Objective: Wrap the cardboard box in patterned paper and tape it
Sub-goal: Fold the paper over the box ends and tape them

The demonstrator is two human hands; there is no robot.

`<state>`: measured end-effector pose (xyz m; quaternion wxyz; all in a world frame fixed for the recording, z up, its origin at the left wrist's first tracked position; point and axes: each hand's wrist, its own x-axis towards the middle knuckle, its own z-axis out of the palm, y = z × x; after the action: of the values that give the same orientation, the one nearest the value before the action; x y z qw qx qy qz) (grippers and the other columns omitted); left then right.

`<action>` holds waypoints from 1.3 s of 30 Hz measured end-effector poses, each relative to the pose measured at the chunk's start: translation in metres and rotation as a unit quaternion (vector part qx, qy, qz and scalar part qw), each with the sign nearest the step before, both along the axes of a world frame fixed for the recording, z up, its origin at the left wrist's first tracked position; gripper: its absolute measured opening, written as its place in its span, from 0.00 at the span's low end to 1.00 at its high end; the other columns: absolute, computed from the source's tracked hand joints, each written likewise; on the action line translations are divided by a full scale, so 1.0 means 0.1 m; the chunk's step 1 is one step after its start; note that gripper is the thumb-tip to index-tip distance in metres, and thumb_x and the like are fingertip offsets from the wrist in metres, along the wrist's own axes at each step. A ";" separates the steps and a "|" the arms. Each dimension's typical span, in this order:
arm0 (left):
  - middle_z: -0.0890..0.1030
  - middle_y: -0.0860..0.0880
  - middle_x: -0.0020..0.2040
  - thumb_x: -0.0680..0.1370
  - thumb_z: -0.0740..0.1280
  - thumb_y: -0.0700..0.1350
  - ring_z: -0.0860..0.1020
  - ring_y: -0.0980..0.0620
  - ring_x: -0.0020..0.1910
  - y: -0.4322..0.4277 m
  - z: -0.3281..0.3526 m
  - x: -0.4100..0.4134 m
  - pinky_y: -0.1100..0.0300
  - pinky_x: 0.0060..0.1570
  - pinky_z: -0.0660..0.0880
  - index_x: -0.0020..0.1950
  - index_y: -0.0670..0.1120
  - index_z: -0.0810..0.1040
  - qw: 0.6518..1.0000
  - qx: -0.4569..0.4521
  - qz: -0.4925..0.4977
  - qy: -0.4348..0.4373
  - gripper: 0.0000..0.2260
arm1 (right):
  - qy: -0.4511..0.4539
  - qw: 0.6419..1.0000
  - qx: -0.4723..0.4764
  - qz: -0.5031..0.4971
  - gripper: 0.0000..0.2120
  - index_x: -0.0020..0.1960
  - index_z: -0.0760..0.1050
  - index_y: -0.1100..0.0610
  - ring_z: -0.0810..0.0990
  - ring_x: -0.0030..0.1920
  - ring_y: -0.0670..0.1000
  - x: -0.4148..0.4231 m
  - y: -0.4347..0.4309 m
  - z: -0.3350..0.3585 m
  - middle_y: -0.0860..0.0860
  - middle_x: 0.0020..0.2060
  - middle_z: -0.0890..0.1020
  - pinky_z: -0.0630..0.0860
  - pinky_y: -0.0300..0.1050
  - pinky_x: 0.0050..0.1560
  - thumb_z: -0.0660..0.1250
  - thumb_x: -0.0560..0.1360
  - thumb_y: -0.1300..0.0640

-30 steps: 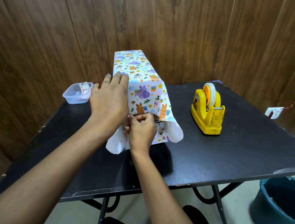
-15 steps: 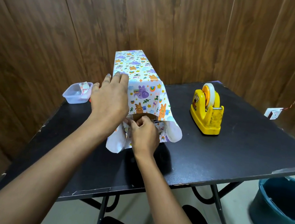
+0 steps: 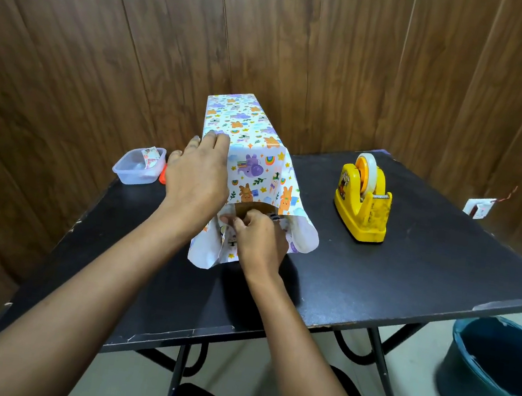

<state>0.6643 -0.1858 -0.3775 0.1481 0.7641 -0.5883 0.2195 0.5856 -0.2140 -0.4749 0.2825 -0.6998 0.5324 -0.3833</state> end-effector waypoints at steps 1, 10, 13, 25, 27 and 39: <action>0.68 0.43 0.69 0.74 0.70 0.44 0.67 0.42 0.68 0.00 0.00 0.00 0.45 0.58 0.72 0.67 0.43 0.63 1.000 -0.002 0.000 0.002 0.25 | -0.008 1.000 0.001 0.006 0.20 0.29 0.61 0.53 0.73 0.37 0.51 -0.01 0.02 -0.01 0.49 0.33 0.76 0.61 0.43 0.33 0.64 0.76 0.48; 0.68 0.44 0.69 0.74 0.70 0.46 0.68 0.43 0.68 0.00 0.00 -0.01 0.46 0.58 0.71 0.68 0.43 0.63 1.000 -0.014 -0.011 0.006 0.26 | 0.036 0.998 0.015 0.045 0.11 0.49 0.79 0.56 0.79 0.47 0.52 -0.03 0.05 -0.09 0.51 0.45 0.83 0.66 0.40 0.40 0.63 0.77 0.50; 0.69 0.44 0.68 0.74 0.70 0.45 0.70 0.43 0.66 0.00 0.01 0.00 0.47 0.56 0.73 0.68 0.44 0.62 1.000 -0.016 -0.015 0.006 0.27 | 0.048 0.998 -0.010 0.028 0.11 0.47 0.78 0.58 0.79 0.47 0.53 -0.01 0.06 -0.05 0.52 0.44 0.82 0.65 0.41 0.39 0.62 0.78 0.51; 0.58 0.46 0.69 0.76 0.68 0.45 0.68 0.51 0.55 -0.07 0.27 0.14 0.56 0.52 0.72 0.71 0.47 0.61 0.939 0.036 -0.107 0.325 0.26 | -0.096 0.977 -0.175 0.078 0.12 0.40 0.77 0.59 0.77 0.39 0.51 -0.61 0.26 0.84 0.52 0.37 0.81 0.73 0.45 0.37 0.62 0.78 0.54; 0.58 0.47 0.70 0.76 0.68 0.42 0.68 0.52 0.58 -0.08 0.26 0.21 0.56 0.54 0.73 0.73 0.49 0.60 0.898 0.041 -0.121 0.420 0.29 | -0.072 0.970 -0.231 -0.006 0.13 0.42 0.77 0.58 0.73 0.42 0.48 -0.73 0.09 0.95 0.49 0.38 0.79 0.65 0.42 0.34 0.60 0.79 0.53; 0.81 0.45 0.54 0.68 0.66 0.31 0.81 0.47 0.49 -0.03 -0.04 0.25 0.55 0.41 0.79 0.66 0.46 0.69 0.559 -0.097 -0.229 0.791 0.28 | -0.107 0.964 0.103 0.219 0.26 0.52 0.80 0.66 0.76 0.40 0.52 -0.78 -0.49 1.59 0.56 0.43 0.82 0.74 0.47 0.48 0.54 0.79 0.45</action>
<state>0.6890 -0.1891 -0.3811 0.6726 0.4515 -0.3649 -0.4590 0.5079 -0.2634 -0.3164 0.4855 -0.7213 0.3692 -0.3281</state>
